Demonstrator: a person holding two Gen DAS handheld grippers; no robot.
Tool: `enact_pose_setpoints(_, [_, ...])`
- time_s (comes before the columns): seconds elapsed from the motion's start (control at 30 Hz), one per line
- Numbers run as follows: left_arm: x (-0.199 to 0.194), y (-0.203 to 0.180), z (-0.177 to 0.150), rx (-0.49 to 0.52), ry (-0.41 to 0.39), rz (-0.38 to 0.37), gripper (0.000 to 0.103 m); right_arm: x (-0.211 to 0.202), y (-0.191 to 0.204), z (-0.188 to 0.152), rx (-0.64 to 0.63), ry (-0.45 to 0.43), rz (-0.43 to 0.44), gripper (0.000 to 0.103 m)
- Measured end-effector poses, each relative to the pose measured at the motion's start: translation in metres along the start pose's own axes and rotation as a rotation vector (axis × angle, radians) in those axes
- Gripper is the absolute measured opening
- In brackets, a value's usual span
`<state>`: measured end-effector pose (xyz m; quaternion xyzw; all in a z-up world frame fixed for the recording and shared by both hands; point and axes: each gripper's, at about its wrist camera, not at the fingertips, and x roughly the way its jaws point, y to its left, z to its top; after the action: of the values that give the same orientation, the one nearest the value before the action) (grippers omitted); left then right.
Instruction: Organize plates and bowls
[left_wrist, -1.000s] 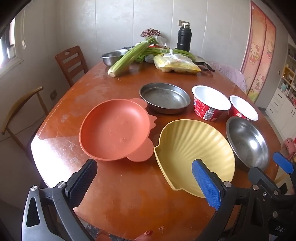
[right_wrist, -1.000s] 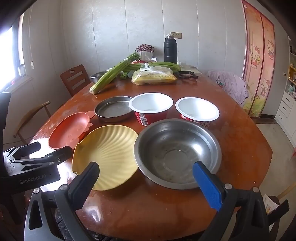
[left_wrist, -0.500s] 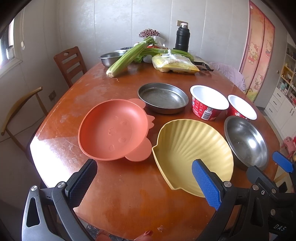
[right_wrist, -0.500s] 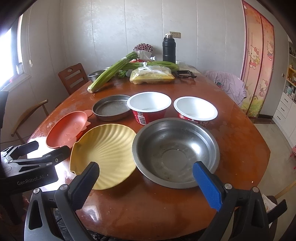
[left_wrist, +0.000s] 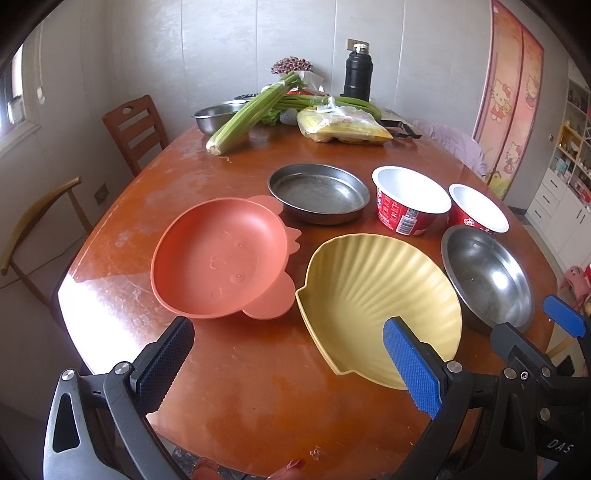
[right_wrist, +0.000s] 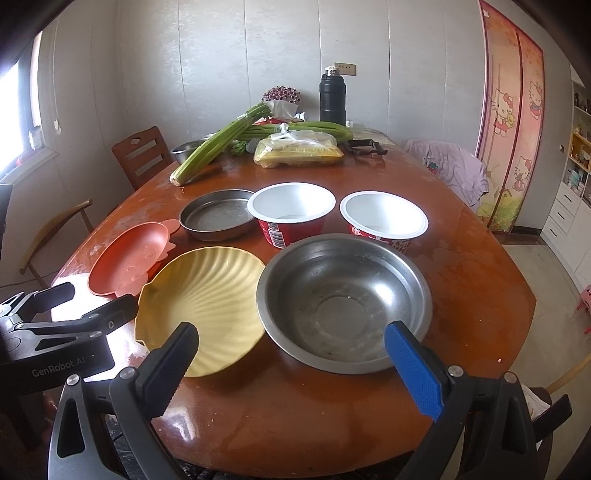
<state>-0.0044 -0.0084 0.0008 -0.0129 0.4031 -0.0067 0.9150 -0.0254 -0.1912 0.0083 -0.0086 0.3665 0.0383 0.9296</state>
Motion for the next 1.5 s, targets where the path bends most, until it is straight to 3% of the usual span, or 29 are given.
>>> enact_pose_setpoints(0.83, [0.001,0.005,0.001,-0.004,-0.007,0.009,0.102,0.003,0.004,0.006,-0.017,0.001,0.000,0.101])
enact_pose_setpoints(1.5, [0.009,0.072,0.020,-0.104,-0.033,0.088,0.102,0.026,0.060,0.043,-0.137,-0.016,0.110,0.101])
